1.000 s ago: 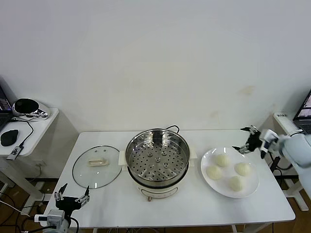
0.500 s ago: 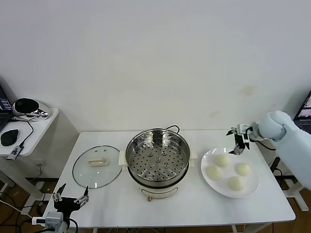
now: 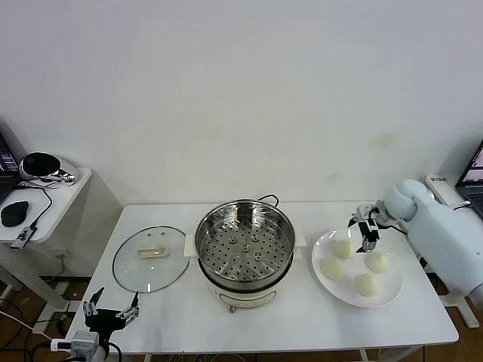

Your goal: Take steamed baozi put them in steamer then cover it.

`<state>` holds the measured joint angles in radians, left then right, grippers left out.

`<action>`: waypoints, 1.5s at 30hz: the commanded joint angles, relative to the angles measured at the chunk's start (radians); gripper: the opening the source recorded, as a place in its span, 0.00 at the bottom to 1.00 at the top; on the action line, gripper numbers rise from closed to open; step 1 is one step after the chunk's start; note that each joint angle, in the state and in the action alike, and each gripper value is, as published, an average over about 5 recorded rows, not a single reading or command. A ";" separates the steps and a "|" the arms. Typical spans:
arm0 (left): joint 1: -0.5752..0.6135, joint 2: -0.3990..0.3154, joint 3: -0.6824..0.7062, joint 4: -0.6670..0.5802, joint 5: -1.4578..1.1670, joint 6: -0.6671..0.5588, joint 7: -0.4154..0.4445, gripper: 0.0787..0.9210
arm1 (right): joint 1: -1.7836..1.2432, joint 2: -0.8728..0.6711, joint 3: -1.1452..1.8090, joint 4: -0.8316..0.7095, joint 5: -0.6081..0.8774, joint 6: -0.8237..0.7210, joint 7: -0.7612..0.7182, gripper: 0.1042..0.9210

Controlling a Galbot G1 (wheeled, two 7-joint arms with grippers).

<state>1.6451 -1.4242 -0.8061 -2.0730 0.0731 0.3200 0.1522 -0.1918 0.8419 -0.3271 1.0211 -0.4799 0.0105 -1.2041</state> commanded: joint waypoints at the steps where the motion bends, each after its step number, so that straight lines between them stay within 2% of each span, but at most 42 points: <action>1: 0.001 0.000 0.001 0.008 -0.001 -0.001 0.000 0.88 | -0.016 0.064 0.024 -0.097 -0.064 0.045 -0.002 0.88; 18: -0.008 -0.001 -0.003 0.033 -0.015 -0.002 0.000 0.88 | 0.002 0.102 0.039 -0.206 -0.066 0.047 0.060 0.88; 27: -0.001 -0.008 0.002 0.031 -0.008 -0.003 -0.002 0.88 | 0.002 0.109 0.041 -0.207 -0.061 0.042 0.064 0.88; 33: -0.001 -0.009 0.001 0.032 -0.009 -0.003 -0.003 0.88 | 0.001 0.105 0.047 -0.205 -0.053 0.040 0.061 0.82; 45: 0.000 -0.011 0.005 0.031 -0.008 -0.004 -0.005 0.88 | 0.015 0.101 0.042 -0.208 -0.031 0.037 0.057 0.64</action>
<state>1.6448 -1.4366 -0.8026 -2.0423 0.0660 0.3166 0.1486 -0.1777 0.9419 -0.2848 0.8184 -0.5146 0.0479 -1.1494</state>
